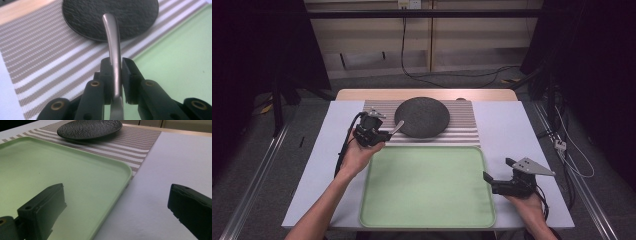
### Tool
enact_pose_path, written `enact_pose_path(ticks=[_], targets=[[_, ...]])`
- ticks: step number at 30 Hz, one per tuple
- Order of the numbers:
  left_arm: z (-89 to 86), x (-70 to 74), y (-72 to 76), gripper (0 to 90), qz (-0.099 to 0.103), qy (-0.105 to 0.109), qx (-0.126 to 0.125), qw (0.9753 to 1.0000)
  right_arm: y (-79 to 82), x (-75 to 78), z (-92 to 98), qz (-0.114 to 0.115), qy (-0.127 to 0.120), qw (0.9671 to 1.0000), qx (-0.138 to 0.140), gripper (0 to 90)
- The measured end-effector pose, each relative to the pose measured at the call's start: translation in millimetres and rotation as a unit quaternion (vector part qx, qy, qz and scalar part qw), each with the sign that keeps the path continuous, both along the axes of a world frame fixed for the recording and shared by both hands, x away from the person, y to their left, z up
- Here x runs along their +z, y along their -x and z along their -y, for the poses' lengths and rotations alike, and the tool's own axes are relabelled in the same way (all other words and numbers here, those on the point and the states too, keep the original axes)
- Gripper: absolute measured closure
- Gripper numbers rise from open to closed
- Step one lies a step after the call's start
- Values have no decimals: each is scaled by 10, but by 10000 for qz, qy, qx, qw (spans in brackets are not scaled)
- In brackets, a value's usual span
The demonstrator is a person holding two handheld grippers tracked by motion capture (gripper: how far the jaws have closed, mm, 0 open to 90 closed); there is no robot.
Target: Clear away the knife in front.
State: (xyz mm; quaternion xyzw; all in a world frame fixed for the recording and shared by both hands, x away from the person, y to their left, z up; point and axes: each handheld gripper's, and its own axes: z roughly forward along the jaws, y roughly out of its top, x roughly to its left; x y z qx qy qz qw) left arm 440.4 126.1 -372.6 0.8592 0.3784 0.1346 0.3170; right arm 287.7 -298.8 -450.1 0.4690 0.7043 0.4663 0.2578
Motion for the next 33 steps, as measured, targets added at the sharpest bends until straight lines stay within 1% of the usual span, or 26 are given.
enact_pose_path(ticks=[5, 7, 8, 9, 10, 11, 12, 13, 15, 16, 20, 21, 22, 24, 25, 26, 28, 30, 31, 32, 33], targets=[[27, -37, 90, 798, -41, -18, -49, 10000, 2, 1, 0, 0, 7, 10000, -10, 16], [33, -49, 124, 798, -86, -5, -87, 9999, 5, 3, -1, 6, 9, 10000, -14, 16], [35, -55, 141, 798, -74, -20, -95, 9999, 5, 2, 0, 3, 16, 10000, -6, 16], [44, -66, 157, 798, -76, -3, -64, 10000, 3, 2, 0, 4, 15, 10000, -4, 16], [43, -73, 167, 798, -117, -28, -103, 9999, 2, 2, 0, -2, 11, 10000, -3, 16], [47, -83, 185, 798, -116, 9, -75, 9999, 2, 1, -1, 3, 18, 10000, 0, 16], [41, -83, 198, 798, -110, -28, -112, 9999, 4, 2, -2, -1, 23, 10000, 0, 16], [42, -91, 215, 798, -118, -4, -78, 9999, 6, 3, -3, 0, 23, 10000, 5, 16], [36, -91, 244, 798, -109, -56, -137, 9998, 8, 4, -3, 0, 14, 10000, -9, 16], [39, -94, 260, 797, -133, -25, -125, 9998, 7, 3, -2, -1, 13, 10000, -8, 16], [48, -109, 323, 798, -143, -50, -158, 9998, 8, 4, -6, -4, 19, 10000, -6, 16], [56, -121, 340, 798, -156, -18, -122, 9998, 9, 4, -7, 4, 20, 10000, -4, 16], [54, -125, 351, 797, -178, -83, -174, 9997, 10, 4, -7, 3, 21, 10000, -8, 16], [63, -147, 381, 797, -181, -88, -136, 9997, 8, 3, -5, -4, 33, 10000, -5, 16], [64, -157, 394, 797, -204, -67, -154, 9997, 8, 3, -5, -4, 30, 10000, -2, 16], [67, -170, 407, 797, -234, -34, -117, 9997, 8, 3, -7, -1, 31, 10000, 1, 16], [90, -201, 428, 797, -270, -132, -125, 9995, 4, -1, -10, -17, 33, 10000, 4, 16], [105, -233, 442, 797, -332, -80, -119, 9993, 4, -1, -14, -8, 49, 10000, 8, 16], [104, -243, 444, 797, -349, -118, -143, 9992, 6, 1, -14, -2, 42, 10000, 12, 16], [113, -262, 457, 797, -335, -129, -115, 9993, 8, 1, -15, -2, 45, 10000, 11, 16], [115, -277, 462, 797, -333, -196, -138, 9992, 8, 1, -14, -5, 46, 10000, 10, 16]])
